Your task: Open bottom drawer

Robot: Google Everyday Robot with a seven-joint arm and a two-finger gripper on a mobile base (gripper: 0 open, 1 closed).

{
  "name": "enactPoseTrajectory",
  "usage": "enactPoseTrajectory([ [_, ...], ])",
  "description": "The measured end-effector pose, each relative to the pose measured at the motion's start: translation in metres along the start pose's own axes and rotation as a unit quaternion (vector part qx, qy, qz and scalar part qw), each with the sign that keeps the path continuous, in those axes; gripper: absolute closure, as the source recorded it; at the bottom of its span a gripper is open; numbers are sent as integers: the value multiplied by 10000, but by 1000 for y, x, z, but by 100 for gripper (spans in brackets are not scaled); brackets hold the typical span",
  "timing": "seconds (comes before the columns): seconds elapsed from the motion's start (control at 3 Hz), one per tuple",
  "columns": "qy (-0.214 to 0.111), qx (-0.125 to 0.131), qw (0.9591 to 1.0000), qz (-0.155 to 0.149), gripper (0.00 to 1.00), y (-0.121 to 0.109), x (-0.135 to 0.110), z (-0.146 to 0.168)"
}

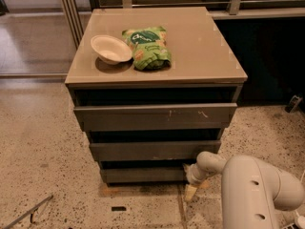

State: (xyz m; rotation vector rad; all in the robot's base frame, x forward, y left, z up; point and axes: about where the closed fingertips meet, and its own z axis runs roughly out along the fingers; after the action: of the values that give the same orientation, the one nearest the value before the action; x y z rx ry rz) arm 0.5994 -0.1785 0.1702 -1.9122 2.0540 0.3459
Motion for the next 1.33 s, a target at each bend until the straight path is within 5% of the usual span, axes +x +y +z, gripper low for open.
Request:
enactPoseTrajectory([
  [1.33,-174,-614,9967,499,0,74,11,-33],
])
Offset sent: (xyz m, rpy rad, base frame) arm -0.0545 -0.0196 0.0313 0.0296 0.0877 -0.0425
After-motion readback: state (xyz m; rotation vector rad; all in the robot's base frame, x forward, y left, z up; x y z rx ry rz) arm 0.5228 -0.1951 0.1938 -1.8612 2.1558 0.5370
